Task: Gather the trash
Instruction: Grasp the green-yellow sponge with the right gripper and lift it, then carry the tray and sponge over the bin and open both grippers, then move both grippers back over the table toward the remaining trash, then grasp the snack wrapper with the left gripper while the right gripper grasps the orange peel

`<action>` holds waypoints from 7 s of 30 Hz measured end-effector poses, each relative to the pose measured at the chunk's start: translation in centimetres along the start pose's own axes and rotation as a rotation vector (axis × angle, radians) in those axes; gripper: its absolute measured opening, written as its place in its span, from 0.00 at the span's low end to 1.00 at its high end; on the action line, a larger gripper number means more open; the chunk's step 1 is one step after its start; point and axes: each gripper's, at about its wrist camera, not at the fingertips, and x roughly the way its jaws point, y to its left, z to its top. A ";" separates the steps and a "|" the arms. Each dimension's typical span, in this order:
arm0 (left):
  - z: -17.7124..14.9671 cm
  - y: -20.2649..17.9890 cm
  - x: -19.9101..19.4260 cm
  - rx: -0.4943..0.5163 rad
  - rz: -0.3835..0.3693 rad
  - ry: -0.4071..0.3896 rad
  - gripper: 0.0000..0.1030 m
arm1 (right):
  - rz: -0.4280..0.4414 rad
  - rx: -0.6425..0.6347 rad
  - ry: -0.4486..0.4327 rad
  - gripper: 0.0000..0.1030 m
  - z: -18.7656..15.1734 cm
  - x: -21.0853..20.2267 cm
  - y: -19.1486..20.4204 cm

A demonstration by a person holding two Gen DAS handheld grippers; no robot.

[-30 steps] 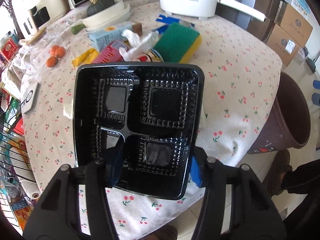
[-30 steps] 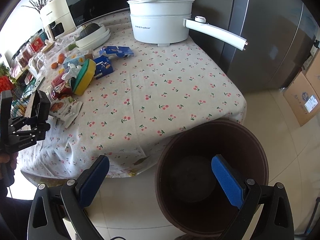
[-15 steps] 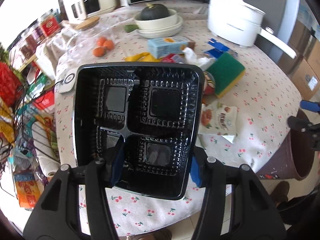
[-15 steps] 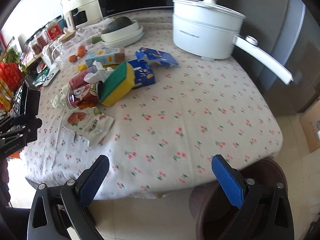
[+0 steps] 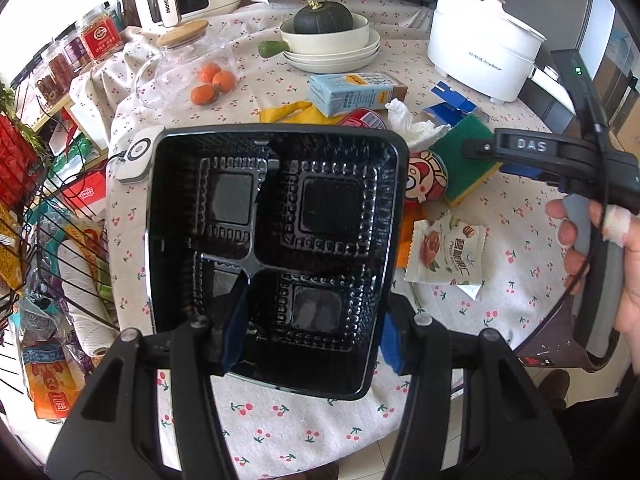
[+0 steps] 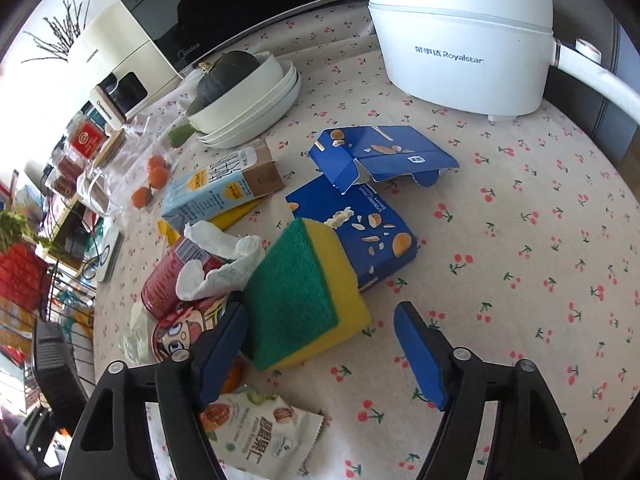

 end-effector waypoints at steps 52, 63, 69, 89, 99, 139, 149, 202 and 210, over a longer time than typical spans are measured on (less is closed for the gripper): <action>-4.4 -31.5 -1.4 0.507 -0.317 0.033 0.56 | -0.314 0.087 -0.127 0.27 -16.8 -27.7 -28.0; -5.4 -39.1 -0.2 0.591 -0.463 0.098 0.56 | -0.374 0.153 -0.122 0.27 -20.4 -29.8 -33.2; -6.6 -41.0 0.1 0.642 -0.525 0.128 0.68 | -0.393 0.137 -0.108 0.28 -20.9 -29.6 -33.7; -5.5 -31.5 -2.6 0.475 -0.378 0.041 0.95 | -0.362 0.064 -0.032 0.28 -18.8 -26.3 -30.5; -4.8 -23.7 -3.9 0.347 -0.312 0.001 0.95 | -0.346 0.021 -0.034 0.68 -16.4 -24.0 -25.7; 0.6 -3.7 5.1 -0.208 -0.303 0.206 0.88 | -0.256 -0.145 0.049 0.79 -7.4 -11.8 -9.5; -0.5 -4.1 8.4 -0.329 -0.373 0.302 0.46 | -0.277 -0.154 0.082 0.79 -7.3 -10.6 -9.7; -2.8 7.4 -1.3 -0.375 -0.262 0.011 0.03 | -0.072 -0.181 0.132 0.22 -7.5 2.8 9.4; -2.8 5.2 -1.5 -0.339 -0.302 0.024 0.03 | -0.077 -0.192 0.150 0.20 -8.7 -2.5 4.7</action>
